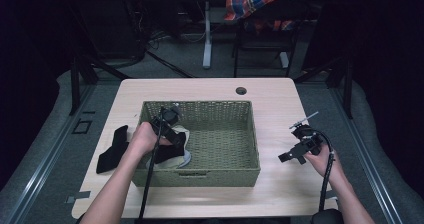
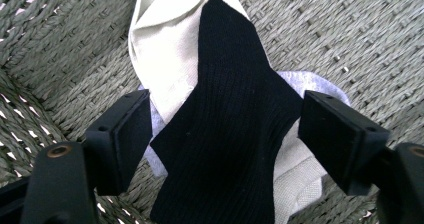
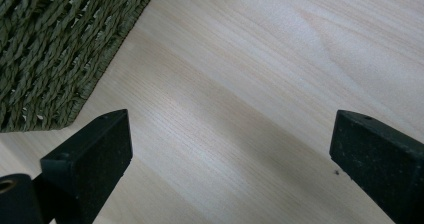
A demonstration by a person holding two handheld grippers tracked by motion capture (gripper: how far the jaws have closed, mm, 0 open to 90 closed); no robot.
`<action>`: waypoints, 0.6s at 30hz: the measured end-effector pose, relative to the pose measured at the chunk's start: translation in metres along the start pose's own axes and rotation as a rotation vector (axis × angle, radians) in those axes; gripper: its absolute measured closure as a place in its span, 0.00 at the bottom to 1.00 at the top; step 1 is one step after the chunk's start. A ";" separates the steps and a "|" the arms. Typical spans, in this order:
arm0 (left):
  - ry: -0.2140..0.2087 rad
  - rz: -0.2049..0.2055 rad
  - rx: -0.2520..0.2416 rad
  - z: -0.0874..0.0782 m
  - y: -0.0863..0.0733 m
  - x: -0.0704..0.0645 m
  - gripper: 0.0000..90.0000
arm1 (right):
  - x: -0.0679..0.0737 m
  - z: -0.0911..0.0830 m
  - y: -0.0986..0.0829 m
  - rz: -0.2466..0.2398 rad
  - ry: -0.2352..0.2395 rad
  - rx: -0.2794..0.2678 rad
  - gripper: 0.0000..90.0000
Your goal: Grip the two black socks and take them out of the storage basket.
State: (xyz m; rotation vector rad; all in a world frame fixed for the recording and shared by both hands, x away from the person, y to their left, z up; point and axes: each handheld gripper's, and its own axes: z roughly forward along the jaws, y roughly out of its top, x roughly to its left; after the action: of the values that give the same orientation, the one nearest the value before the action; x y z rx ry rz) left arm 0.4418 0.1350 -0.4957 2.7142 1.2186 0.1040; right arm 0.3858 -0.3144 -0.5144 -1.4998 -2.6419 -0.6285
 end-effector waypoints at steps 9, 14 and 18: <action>0.006 0.020 0.060 0.016 0.001 -0.003 0.59 | 0.000 -0.002 0.000 -0.007 0.002 0.009 0.04; 0.005 0.027 0.049 0.013 -0.002 -0.002 0.79 | 0.000 -0.002 0.000 -0.009 -0.002 0.009 0.04; 0.006 0.018 0.016 0.002 -0.005 0.002 0.85 | 0.001 -0.001 -0.001 0.014 -0.005 -0.021 0.04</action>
State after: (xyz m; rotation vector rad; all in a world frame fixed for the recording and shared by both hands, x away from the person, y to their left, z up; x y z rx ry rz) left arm 0.4391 0.1395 -0.4989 2.7410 1.2013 0.1053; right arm 0.3841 -0.3141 -0.5140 -1.5266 -2.6340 -0.6542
